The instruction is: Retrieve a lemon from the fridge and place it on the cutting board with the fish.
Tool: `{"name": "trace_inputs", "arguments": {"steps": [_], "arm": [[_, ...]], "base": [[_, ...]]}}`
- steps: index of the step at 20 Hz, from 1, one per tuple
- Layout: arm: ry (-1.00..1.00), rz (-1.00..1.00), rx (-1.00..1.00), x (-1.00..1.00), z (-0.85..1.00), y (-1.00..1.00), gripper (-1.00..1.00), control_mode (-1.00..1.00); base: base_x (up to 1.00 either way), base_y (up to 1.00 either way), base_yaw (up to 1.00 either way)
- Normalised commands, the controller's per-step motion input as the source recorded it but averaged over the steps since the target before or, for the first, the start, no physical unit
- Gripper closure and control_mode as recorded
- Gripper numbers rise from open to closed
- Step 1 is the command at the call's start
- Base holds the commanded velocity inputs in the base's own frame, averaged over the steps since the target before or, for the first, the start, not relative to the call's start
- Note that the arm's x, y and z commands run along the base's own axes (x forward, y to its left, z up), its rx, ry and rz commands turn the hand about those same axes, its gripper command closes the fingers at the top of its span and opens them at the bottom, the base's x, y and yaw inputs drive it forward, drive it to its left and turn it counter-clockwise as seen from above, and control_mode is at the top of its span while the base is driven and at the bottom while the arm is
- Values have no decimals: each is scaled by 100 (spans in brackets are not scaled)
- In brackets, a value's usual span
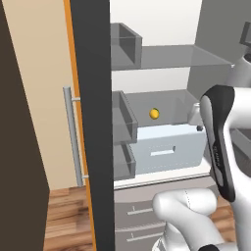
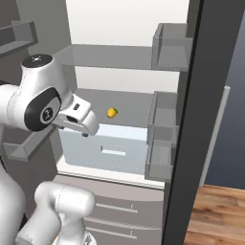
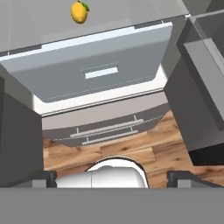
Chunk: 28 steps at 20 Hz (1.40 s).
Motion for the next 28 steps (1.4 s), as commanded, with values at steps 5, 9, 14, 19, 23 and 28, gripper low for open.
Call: {"name": "trace_inputs", "arguments": {"steps": [5,9,14,19,23,28], "arm": [[0,17,-1,-1,-10,1,-100,-100],[0,16,-2,-1,-30,10,-100,-100],[0,0,-4,-1,-27,12,-100,-100],[0,-10,-5,0,-33,14,-100,-100],[0,-4,0,0,-39,10,-100,-100],[0,0,0,0,-17,1,-100,-100]], "base": [[0,0,0],[0,0,0],[0,0,0],[0,0,0],[0,0,0],[0,0,0]]}}
